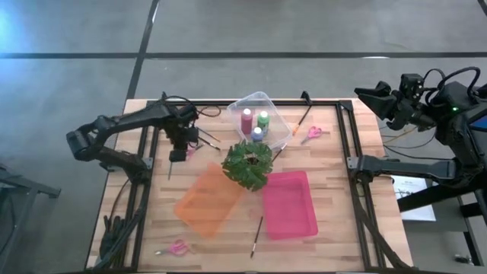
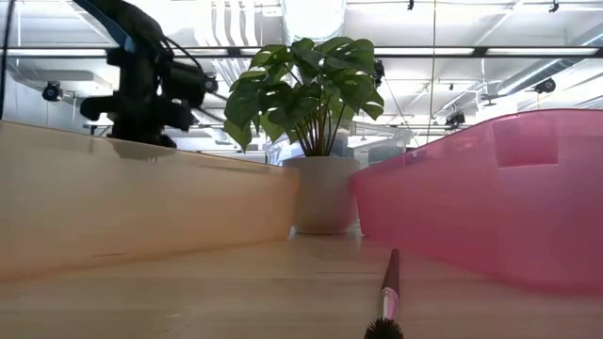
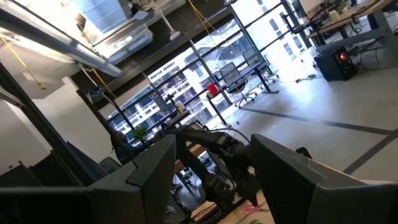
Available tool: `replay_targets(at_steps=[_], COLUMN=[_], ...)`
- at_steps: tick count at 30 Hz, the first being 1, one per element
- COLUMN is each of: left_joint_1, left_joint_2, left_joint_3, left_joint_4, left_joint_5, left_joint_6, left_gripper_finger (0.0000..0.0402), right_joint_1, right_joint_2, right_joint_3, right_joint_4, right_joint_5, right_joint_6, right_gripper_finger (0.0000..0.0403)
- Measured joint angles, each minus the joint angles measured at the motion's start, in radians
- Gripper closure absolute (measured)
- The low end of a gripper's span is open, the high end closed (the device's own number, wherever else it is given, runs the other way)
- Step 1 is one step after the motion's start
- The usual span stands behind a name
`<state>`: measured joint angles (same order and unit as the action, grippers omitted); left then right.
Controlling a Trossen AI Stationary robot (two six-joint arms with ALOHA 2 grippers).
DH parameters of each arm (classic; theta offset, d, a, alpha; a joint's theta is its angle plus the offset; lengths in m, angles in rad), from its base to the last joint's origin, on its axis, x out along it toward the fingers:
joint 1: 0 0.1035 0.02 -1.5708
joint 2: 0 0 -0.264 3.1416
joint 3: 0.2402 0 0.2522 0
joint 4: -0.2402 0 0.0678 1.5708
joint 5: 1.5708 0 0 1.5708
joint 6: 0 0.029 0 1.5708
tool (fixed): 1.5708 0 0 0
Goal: Pick & Place Paint Supplies
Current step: Put the top left pink scissor into the pink bin
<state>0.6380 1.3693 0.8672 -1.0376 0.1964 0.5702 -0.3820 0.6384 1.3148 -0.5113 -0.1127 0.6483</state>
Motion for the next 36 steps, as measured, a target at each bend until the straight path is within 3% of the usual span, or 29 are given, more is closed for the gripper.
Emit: replay_targets(at_steps=[8,17,25,28,36], left_joint_1=[-0.058,-0.272,-0.573,-0.708,-0.998], left_joint_2=[-0.132,-0.143,-0.151,-0.150,-0.093], left_joint_3=[0.086,0.282,0.359,0.353,0.351], left_joint_4=[-0.003,0.017,0.035,0.117,0.302], left_joint_5=[0.081,0.093,0.135,0.133,0.027], left_joint_6=[-0.179,-0.372,-0.599,-0.731,-1.081], left_gripper_finger=[0.0399,0.0399,0.0399,0.0399,0.0399], right_joint_1=[0.000,0.000,0.000,0.000,0.000], right_joint_2=[0.000,0.000,-0.002,-0.002,-0.003], right_joint_3=[0.000,0.000,0.000,0.000,0.000], right_joint_4=[0.000,0.000,-0.001,-0.007,-0.008], right_joint_5=[0.000,-0.022,-0.069,-0.079,-0.090], right_joint_6=[-0.026,-0.050,-0.052,-0.057,-0.052], right_gripper_finger=[0.0200,0.0200,0.0200,0.0200,0.0200])
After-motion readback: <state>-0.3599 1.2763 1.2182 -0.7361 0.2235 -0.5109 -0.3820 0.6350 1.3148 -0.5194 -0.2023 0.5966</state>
